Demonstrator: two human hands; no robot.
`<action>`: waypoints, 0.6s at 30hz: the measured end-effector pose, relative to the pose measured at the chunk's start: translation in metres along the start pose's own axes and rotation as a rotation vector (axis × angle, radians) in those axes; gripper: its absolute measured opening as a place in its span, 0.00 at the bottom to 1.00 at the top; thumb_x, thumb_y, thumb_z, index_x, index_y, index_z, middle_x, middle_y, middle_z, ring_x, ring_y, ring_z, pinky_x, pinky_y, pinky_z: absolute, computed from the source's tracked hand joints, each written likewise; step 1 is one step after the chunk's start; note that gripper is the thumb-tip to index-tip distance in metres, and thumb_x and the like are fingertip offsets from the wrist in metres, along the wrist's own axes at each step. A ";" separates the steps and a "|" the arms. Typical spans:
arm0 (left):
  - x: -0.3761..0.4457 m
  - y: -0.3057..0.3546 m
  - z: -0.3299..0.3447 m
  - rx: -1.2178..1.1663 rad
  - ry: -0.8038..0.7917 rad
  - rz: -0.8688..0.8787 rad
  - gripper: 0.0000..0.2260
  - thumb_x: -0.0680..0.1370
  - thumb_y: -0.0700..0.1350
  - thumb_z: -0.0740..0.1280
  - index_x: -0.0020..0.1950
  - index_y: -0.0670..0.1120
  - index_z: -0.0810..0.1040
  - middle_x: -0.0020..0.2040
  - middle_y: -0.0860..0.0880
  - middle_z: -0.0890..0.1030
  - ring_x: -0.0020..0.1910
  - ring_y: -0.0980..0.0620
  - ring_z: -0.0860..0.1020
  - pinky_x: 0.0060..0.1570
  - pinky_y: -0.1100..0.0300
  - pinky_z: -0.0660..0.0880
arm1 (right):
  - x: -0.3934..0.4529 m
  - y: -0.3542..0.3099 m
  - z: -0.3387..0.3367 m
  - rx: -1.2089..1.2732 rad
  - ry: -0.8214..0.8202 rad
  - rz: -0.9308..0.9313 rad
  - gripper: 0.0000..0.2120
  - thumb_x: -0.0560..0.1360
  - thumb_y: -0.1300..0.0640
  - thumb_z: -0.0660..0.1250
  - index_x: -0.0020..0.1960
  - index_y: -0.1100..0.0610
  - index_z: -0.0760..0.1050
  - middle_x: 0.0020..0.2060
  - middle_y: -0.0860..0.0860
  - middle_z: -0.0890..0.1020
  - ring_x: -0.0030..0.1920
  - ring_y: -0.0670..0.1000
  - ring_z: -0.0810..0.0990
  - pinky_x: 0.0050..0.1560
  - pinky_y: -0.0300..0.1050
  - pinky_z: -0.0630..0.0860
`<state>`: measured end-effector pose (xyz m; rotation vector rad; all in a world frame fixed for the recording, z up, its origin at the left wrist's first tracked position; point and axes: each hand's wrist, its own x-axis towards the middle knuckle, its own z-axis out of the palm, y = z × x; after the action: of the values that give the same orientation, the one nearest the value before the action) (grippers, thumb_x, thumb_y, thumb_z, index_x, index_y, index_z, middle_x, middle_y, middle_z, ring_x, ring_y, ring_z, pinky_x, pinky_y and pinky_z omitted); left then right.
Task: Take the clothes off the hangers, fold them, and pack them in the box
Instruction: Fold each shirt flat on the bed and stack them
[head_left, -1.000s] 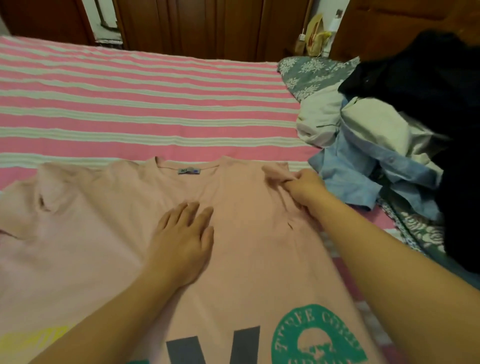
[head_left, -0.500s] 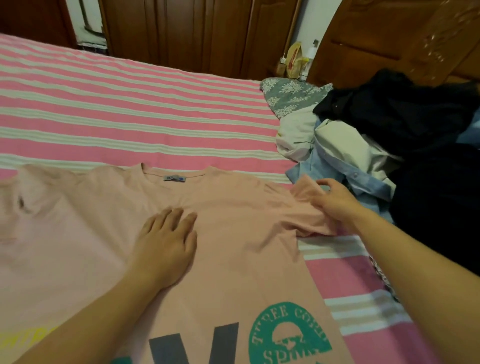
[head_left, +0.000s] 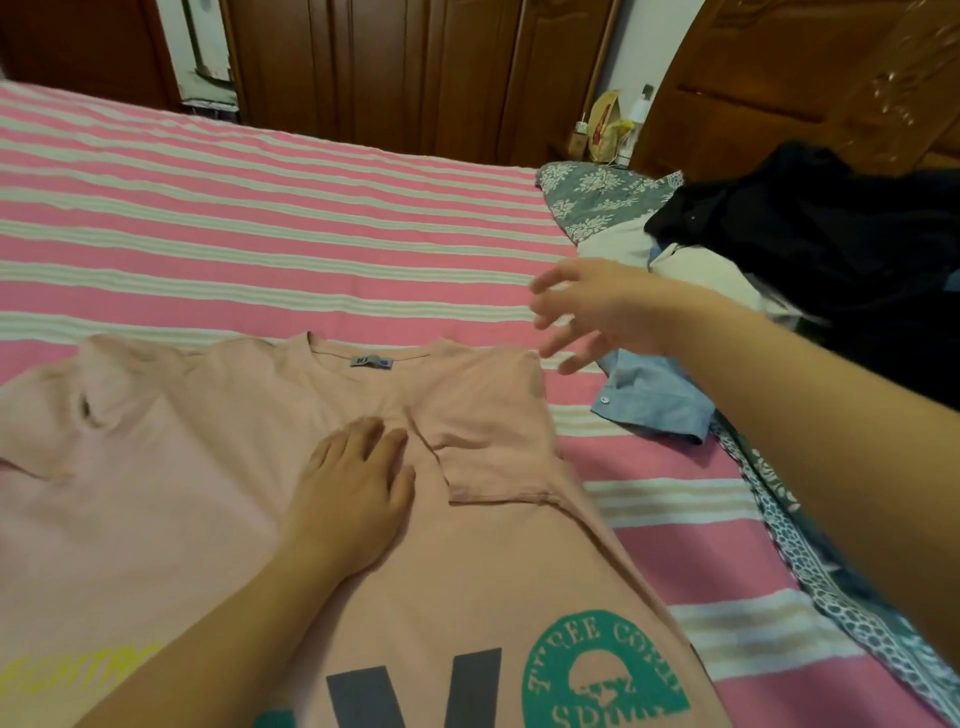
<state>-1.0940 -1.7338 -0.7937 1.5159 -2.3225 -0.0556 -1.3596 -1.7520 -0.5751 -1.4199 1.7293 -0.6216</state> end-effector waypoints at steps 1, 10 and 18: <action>0.000 0.001 -0.001 -0.009 0.004 -0.003 0.21 0.79 0.56 0.55 0.67 0.48 0.76 0.67 0.45 0.75 0.66 0.44 0.73 0.69 0.48 0.68 | 0.005 0.017 0.002 -0.111 0.104 0.036 0.14 0.81 0.60 0.65 0.67 0.59 0.71 0.54 0.60 0.79 0.44 0.57 0.86 0.37 0.50 0.82; -0.001 0.000 0.000 -0.029 0.013 0.014 0.20 0.79 0.54 0.55 0.66 0.49 0.76 0.67 0.49 0.75 0.68 0.46 0.72 0.70 0.50 0.67 | 0.069 0.107 0.030 -0.321 0.200 -0.037 0.19 0.83 0.60 0.59 0.73 0.54 0.71 0.65 0.56 0.77 0.52 0.52 0.77 0.44 0.40 0.73; 0.000 -0.001 0.001 -0.007 0.011 0.025 0.20 0.79 0.55 0.55 0.66 0.50 0.75 0.67 0.49 0.75 0.70 0.47 0.71 0.71 0.50 0.66 | 0.130 0.112 0.020 -0.594 0.069 -0.045 0.07 0.82 0.53 0.65 0.54 0.56 0.78 0.54 0.57 0.81 0.54 0.59 0.79 0.57 0.51 0.75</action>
<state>-1.0937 -1.7347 -0.7946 1.4799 -2.3296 -0.0485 -1.4140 -1.8463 -0.7086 -1.8542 2.0414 -0.1756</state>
